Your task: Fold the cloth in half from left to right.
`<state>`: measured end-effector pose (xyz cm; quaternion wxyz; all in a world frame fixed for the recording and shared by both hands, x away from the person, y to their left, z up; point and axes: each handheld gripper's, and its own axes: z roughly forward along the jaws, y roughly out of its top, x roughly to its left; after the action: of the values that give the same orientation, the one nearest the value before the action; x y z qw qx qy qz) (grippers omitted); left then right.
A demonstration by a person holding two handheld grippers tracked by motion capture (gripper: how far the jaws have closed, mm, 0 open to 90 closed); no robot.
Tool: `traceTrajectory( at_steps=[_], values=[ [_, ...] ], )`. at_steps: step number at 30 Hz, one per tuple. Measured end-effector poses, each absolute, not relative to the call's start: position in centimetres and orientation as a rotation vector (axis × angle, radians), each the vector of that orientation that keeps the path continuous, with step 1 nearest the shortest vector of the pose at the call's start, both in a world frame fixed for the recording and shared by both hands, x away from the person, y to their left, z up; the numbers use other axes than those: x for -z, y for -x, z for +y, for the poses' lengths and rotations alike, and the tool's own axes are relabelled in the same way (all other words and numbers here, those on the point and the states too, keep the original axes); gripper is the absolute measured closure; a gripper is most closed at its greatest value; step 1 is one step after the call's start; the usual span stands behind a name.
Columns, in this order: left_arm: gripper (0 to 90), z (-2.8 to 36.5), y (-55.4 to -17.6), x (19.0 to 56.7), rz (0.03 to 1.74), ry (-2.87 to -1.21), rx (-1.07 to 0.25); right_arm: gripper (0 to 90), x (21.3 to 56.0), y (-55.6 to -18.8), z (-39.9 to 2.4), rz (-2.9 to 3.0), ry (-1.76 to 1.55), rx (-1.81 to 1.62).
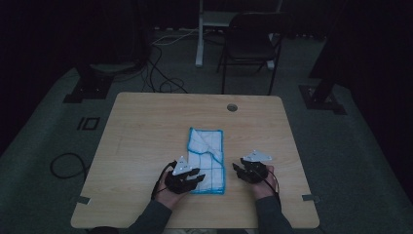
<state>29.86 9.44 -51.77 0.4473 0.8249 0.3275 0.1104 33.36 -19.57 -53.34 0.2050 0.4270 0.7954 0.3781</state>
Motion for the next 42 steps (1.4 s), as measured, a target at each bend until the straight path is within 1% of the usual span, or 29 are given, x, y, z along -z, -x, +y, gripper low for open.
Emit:
traceTrajectory(
  at_steps=[8,9,11,13,25,30,42],
  values=[
    [67.9,10.4,-29.8,53.3,0.837,-2.100,-0.303,57.1,53.0,-33.5,-18.6,2.225,-1.148,-1.068],
    [69.6,10.5,-29.8,53.4,0.842,-2.108,-0.299,57.1,53.0,-33.5,-18.5,2.227,-1.143,-1.069],
    [77.2,10.6,-29.7,53.7,0.843,-2.123,-0.310,57.1,52.8,-33.5,-17.9,2.235,-1.124,-1.077],
    [78.7,10.7,-29.7,54.1,0.850,-2.131,-0.318,57.1,52.7,-33.6,-17.5,2.244,-1.104,-1.080],
    [81.6,10.9,-29.6,54.3,0.877,-2.134,-0.335,57.5,52.2,-33.9,-14.8,2.287,-1.017,-1.110],
    [84.3,10.9,-29.6,54.4,0.884,-2.130,-0.339,57.4,51.8,-34.2,-13.3,2.302,-0.975,-1.125],
    [85.2,10.9,-29.6,54.5,0.891,-2.127,-0.332,56.5,51.2,-35.8,-10.3,2.331,-0.899,-1.162]
  ],
)
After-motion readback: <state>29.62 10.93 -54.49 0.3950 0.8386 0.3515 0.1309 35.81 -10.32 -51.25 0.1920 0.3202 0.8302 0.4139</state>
